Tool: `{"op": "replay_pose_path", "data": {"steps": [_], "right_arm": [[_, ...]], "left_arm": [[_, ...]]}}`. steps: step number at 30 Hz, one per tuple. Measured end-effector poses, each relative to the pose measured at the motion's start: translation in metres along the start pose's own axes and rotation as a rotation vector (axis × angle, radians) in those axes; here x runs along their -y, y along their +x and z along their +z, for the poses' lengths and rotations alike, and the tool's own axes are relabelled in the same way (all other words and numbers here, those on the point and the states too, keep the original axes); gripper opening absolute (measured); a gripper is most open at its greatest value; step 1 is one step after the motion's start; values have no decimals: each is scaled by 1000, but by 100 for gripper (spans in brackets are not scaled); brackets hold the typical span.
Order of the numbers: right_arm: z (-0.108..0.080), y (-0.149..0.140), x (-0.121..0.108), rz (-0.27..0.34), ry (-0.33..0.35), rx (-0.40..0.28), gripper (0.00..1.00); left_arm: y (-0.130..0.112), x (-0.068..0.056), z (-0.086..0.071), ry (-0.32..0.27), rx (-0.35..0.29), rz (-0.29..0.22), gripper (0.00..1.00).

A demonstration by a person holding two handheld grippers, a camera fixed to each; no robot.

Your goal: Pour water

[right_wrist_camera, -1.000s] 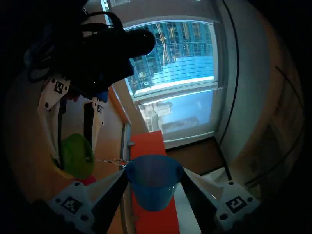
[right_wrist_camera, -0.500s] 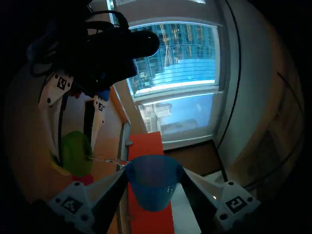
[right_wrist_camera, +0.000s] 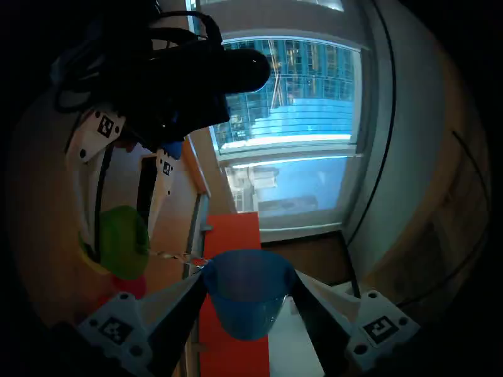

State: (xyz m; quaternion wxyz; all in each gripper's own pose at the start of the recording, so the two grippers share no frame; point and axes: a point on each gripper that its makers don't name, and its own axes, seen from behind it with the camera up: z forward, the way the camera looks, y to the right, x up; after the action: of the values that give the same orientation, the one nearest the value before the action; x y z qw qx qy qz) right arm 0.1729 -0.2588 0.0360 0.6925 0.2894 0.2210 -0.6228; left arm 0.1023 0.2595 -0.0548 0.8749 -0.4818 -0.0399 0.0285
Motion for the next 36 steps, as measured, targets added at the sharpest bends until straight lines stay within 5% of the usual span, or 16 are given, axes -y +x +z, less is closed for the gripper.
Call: {"op": "replay_pose_path", "data": {"steps": [36], "right_arm": [[10, 11, -8, -149, -13, 0, 91]], "left_arm": [[6, -3, -5, -1, -18, -6, 88]]}}
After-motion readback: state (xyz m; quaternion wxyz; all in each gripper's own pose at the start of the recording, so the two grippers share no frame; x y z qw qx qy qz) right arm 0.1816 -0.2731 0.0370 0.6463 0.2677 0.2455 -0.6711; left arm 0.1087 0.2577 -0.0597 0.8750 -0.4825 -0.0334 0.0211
